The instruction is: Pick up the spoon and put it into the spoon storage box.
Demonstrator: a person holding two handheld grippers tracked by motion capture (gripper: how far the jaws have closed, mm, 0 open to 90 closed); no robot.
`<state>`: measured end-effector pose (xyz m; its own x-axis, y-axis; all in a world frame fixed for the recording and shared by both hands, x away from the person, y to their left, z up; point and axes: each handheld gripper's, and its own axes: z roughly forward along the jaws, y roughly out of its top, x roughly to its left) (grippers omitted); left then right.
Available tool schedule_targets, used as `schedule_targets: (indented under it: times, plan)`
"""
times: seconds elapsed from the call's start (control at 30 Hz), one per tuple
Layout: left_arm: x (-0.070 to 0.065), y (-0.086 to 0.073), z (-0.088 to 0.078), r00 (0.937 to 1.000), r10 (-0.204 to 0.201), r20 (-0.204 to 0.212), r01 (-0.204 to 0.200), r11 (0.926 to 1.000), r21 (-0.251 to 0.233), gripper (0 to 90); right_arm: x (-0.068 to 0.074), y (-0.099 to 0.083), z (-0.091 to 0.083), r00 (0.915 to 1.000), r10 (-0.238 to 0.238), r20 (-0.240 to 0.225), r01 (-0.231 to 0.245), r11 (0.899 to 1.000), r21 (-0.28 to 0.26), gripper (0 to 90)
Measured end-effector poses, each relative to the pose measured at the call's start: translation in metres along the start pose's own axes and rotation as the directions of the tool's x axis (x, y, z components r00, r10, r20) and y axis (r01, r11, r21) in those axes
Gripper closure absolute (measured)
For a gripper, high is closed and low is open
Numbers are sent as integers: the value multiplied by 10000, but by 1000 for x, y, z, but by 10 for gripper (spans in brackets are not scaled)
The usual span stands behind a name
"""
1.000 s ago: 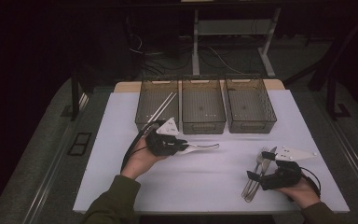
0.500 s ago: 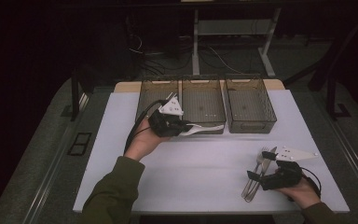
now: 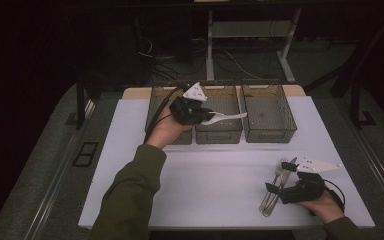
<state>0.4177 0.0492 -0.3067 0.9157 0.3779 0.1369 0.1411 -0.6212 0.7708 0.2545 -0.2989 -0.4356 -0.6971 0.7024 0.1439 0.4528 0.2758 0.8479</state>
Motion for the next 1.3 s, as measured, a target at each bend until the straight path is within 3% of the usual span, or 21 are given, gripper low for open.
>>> schedule_targets:
  times: [0.3,0.47,0.57,0.6,0.73,0.97,1.0,1.13,1.3]
  plan:
    - [18,2,27,9997,-108,-226,122,9981,612,806,0,0,-1,10000,12,-14,-12,10000,-32,12]
    - [27,-9,42,9982,-282,-533,354,9895,1402,806,0,0,-1,10000,26,-43,-26,10000,-30,12]
    - [34,-14,47,9979,-316,-569,404,9862,1606,806,0,0,-1,10000,25,-36,-26,10000,-61,12]
    - [34,-16,49,9971,-495,-576,587,9837,1702,806,0,0,-2,10000,14,-44,-14,10000,-76,12]
    - [35,-19,56,9972,-552,-506,643,9776,2004,805,0,0,-1,10000,10,-45,-11,10000,-89,12]
    - [32,-20,69,9987,-172,-477,289,9661,2564,805,0,1,-1,10000,-15,-81,15,10000,-79,12]
    - [32,-20,70,9990,23,-456,106,9592,2826,804,0,0,-1,10000,-17,-82,17,10000,-78,12]
    - [30,-21,74,9991,118,-397,11,9503,3112,804,0,0,-2,10000,14,-63,-15,10000,-72,12]
    - [29,-23,76,9995,-19,-303,114,9484,3168,786,0,0,-1,10000,-7,-72,7,10000,-75,12]
